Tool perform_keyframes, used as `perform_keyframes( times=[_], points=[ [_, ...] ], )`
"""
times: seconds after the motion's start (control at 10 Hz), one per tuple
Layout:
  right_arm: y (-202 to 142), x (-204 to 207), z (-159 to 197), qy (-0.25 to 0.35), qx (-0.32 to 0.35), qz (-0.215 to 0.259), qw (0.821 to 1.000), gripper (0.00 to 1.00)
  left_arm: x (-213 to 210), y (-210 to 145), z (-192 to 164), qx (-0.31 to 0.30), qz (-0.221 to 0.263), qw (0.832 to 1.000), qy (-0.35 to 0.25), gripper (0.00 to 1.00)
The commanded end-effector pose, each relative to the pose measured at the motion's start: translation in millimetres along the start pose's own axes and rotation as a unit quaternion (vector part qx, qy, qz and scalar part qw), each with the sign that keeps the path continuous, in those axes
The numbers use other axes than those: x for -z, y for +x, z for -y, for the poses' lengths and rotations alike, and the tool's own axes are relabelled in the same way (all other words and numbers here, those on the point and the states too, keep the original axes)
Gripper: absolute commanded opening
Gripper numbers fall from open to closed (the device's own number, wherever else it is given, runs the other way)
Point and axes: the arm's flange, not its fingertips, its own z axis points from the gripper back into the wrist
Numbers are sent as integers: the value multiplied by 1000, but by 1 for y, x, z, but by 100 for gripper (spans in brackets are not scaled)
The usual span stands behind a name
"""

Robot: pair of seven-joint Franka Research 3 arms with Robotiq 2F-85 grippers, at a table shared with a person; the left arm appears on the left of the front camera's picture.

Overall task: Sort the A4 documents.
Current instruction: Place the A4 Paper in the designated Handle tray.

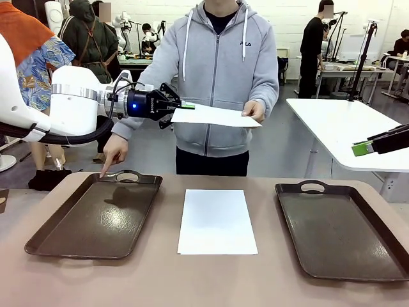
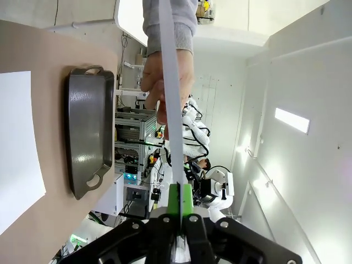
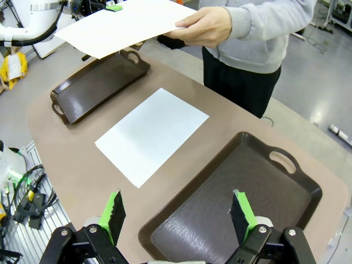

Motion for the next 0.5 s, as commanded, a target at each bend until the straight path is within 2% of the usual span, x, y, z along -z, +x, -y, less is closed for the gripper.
perform_keyframes(
  times=[0.0,0.4],
  points=[
    [-1,3,0,8,0,1,1000,100,1,1,0,-5,6,1000,3,0],
    [-1,3,0,8,0,1,1000,100,1,1,0,-5,6,1000,3,0]
  ],
)
